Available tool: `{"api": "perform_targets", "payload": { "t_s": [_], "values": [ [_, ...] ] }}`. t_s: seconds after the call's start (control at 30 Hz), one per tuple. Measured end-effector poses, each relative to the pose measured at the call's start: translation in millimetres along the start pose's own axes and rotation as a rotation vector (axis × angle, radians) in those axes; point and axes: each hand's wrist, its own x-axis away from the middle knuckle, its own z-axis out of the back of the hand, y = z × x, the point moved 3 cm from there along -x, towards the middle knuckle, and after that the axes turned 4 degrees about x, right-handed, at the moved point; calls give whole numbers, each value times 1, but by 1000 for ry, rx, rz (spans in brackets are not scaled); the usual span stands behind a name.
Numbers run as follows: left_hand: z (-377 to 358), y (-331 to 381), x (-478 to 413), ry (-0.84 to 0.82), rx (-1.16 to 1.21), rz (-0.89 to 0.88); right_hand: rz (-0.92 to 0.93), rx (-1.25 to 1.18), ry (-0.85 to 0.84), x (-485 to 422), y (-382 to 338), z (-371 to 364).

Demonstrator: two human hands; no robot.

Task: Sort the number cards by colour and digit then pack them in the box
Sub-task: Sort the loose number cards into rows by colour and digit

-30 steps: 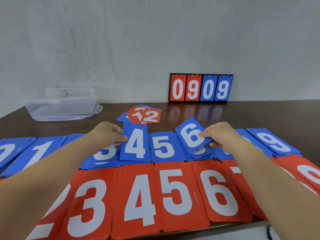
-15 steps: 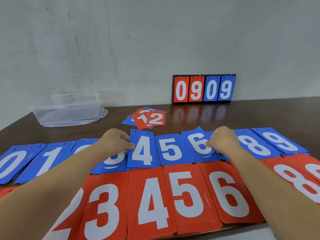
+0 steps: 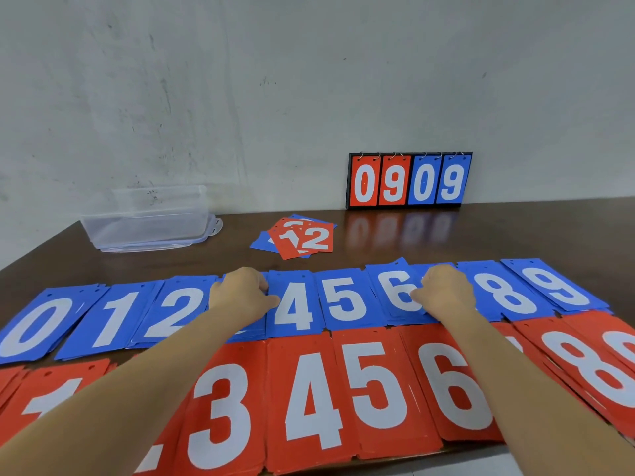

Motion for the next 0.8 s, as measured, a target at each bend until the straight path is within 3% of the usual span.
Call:
{"api": "perform_targets", "payload": {
  "t_s": [0.17, 0.47, 0.67, 0.8],
  "values": [
    [-4, 5, 4, 60, -135, -19, 24, 9, 72, 5, 1, 2],
    [5, 8, -7, 144, 98, -68, 98, -202, 14, 11, -11, 1],
    [14, 0, -22, 139, 173, -22, 185, -180, -18, -9, -48, 9],
    [20, -9, -39, 155, 254, 3, 236, -163, -138, -42, -83, 0]
  ]
}}
